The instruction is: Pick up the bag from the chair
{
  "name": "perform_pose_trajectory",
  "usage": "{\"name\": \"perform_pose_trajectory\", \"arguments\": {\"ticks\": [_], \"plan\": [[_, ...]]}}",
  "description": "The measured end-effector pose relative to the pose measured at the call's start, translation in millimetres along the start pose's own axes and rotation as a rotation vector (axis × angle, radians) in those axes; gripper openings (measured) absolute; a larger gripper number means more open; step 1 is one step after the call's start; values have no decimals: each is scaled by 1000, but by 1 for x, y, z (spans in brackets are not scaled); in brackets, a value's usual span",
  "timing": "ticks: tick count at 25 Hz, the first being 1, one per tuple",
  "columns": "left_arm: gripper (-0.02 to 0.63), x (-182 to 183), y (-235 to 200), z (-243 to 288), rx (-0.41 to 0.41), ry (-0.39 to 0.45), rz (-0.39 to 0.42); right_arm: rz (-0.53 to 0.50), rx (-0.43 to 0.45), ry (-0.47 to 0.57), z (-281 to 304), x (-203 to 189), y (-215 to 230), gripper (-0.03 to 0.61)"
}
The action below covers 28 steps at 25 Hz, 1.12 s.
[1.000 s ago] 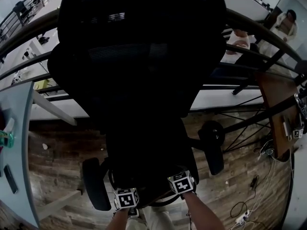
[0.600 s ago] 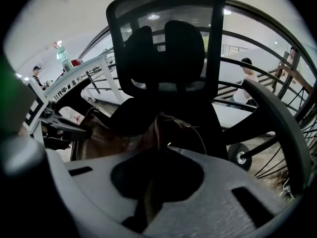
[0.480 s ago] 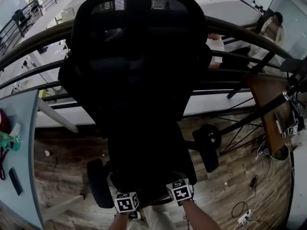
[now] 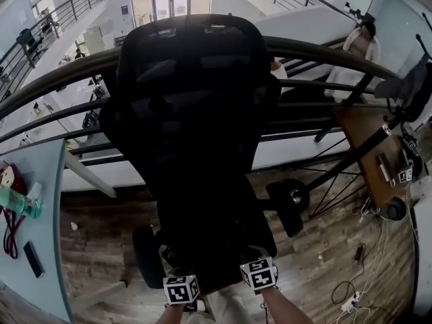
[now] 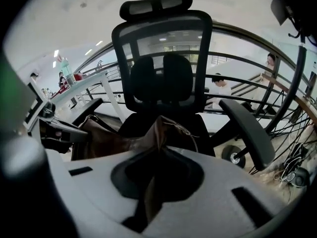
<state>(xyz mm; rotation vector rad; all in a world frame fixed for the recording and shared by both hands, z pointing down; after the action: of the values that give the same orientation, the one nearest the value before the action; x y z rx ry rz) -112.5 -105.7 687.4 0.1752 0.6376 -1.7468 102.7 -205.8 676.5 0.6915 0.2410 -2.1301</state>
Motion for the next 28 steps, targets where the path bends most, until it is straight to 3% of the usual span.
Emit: {"name": "perform_pose_trajectory", "arguments": {"ticks": [28], "plan": [[12,-9,37,-151,-177,128,75,92,-107,242,-179,-8,-58,15]]}}
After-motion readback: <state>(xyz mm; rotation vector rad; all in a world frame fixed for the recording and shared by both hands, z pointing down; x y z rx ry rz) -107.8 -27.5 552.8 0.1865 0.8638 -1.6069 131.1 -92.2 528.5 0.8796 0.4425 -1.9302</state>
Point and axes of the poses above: the fingertips, and each gripper's own axes: z forward along the fingers, y to its right, x out of its top, the point moved 8 cm from there along -z, backward along the fingers, and after that the axes turned 3 degrees about -y, right-handed, at the moved point
